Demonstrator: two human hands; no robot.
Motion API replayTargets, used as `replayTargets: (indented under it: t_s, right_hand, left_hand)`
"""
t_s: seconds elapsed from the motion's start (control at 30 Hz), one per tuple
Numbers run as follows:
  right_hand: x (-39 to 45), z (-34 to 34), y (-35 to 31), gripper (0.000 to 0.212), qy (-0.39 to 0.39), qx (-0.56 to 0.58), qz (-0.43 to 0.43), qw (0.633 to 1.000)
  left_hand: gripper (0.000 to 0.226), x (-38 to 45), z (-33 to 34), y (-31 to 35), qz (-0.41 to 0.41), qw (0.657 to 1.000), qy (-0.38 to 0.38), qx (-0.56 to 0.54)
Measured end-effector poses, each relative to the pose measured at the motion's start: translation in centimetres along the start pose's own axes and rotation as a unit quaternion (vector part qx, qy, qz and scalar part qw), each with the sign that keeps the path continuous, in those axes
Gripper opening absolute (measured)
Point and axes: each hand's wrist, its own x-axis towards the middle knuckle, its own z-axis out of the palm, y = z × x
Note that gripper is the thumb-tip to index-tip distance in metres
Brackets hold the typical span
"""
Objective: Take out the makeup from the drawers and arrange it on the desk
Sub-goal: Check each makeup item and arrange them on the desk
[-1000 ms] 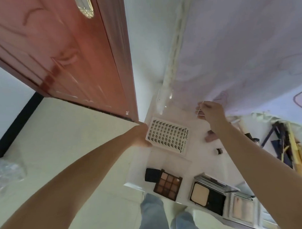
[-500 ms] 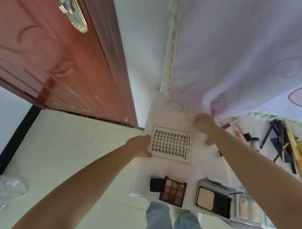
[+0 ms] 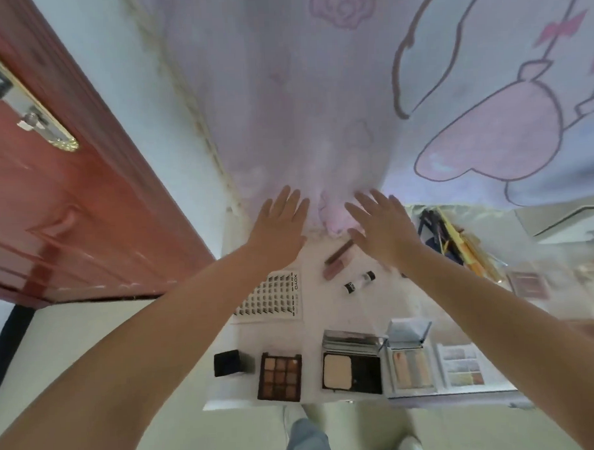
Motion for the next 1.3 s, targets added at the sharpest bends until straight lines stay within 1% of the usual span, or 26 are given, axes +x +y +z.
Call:
replayTargets:
  t_s: [0.1,0.2,0.3,0.43,0.5,0.57,0.63,0.67,0.73,0.83,0.87,0.97,1.03,1.13,1.23,1.3]
  right_hand:
    - [-4.1,-0.4,4.7,0.056,0.004,-0.030,0.051,0.998]
    - [-9.4,-0.2,10.4,0.058,0.014,-0.017,0.096,0.995]
    - [-15.1,1.0,16.2,0.060,0.012,-0.017,0.121,0.992]
    - [-22.4,3.4,22.7,0.061,-0.014,-0.001,0.164,0.986]
    - [-25.1,4.4,25.2,0.061,-0.039,0.001,0.172,0.984]
    - [-27.2,5.2,27.4,0.062,-0.028,0.002,0.166,0.986]
    - [-28.7,6.4,29.2,0.061,-0.011,0.000,0.154,0.988]
    - [-29.4,7.2,29.8,0.060,-0.029,0.010,0.148,0.988]
    - [-30.1,9.3,31.0,0.060,-0.090,0.044,0.138,0.985]
    - [-29.6,11.7,32.5,0.072,-0.201,0.001,0.083,0.976]
    - [-29.1,12.1,32.9,0.074,-0.219,-0.001,0.068,0.973]
    - [-27.6,12.7,33.7,0.072,-0.229,0.003,0.036,0.973]
    - [-26.8,13.0,34.2,0.074,-0.243,-0.004,-0.003,0.970]
    - [-26.2,13.5,34.7,0.073,-0.238,0.007,-0.060,0.969]
    - [-26.2,13.7,35.1,0.074,-0.206,0.054,-0.075,0.974]
    - [-25.9,13.1,35.3,0.078,-0.195,0.123,-0.063,0.971]
  left_hand:
    - [0.067,1.5,-1.2,6.5,0.019,1.000,0.013,0.001]
    - [0.068,2.6,-1.3,13.8,0.041,0.999,0.030,-0.001]
    - [0.067,3.4,-0.7,21.7,0.050,0.998,0.033,-0.018]
    - [0.063,3.8,0.9,31.9,0.068,0.995,0.018,-0.064]
    - [0.062,3.7,2.0,35.7,0.078,0.994,0.003,-0.080]
    - [0.062,3.6,3.3,38.4,0.092,0.993,-0.026,-0.076]
    - [0.062,3.7,4.6,40.3,0.103,0.991,-0.060,-0.064]
    - [0.062,3.8,5.2,41.0,0.101,0.990,-0.081,-0.065]
    - [0.061,4.4,6.4,42.0,0.091,0.986,-0.116,-0.073]
    - [0.061,5.0,8.0,43.0,0.084,0.982,-0.147,-0.085]
    - [0.061,5.2,8.5,43.2,0.084,0.980,-0.157,-0.086]
    - [0.061,5.3,10.0,43.5,0.075,0.975,-0.189,-0.085]
    - [0.060,5.2,10.7,43.5,0.068,0.972,-0.207,-0.087]
    - [0.059,5.0,11.3,43.4,0.050,0.972,-0.203,-0.106]
    - [0.061,5.3,10.7,43.6,0.050,0.969,-0.207,-0.123]
    - [0.065,6.1,9.5,43.4,0.041,0.959,-0.211,-0.187]
